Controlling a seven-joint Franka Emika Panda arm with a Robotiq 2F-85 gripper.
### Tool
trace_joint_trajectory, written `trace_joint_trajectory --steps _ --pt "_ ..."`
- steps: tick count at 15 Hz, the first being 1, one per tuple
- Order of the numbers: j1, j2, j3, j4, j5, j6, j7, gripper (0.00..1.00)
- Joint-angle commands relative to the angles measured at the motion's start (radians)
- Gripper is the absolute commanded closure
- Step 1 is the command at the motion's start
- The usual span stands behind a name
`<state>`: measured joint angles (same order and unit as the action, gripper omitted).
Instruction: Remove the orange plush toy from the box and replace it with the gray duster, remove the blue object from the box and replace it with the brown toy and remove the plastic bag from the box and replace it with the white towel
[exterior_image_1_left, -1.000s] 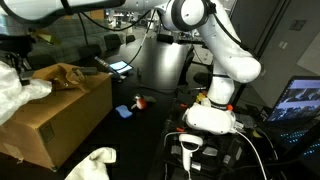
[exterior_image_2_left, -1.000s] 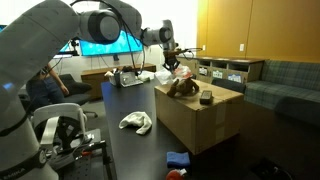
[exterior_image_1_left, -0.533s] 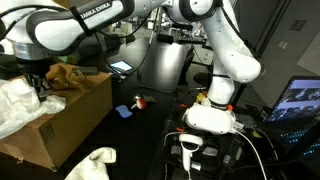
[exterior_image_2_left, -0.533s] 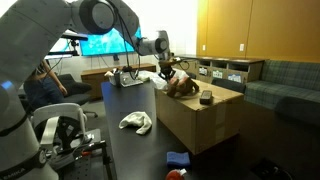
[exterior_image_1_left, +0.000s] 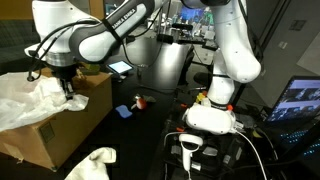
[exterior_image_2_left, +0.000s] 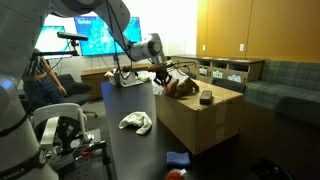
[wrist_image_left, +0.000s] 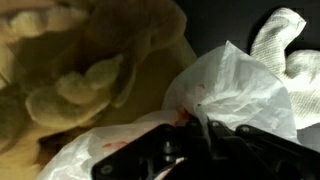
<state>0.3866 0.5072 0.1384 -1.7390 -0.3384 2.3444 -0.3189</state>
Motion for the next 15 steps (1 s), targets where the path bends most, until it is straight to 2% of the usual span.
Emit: trace_joint_trajectory --steps 1,5,7,11,15 --pt "0.011 -0.199 -0.012 -0.242 -0.098 0.018 0.186 1.00" --pt "-0.019 -0.379 0.032 -0.455 -0.128 0.035 0.264 1.00" --pt "-0.036 -0.476 0.060 -0.562 -0.075 0.041 0.266 1.00" --pt "-0.048 -0.685 0.102 -0.788 0.086 0.039 0.251 1.00" --pt "-0.016 -0.898 0.093 -1.003 0.277 0.010 0.184 1.00"
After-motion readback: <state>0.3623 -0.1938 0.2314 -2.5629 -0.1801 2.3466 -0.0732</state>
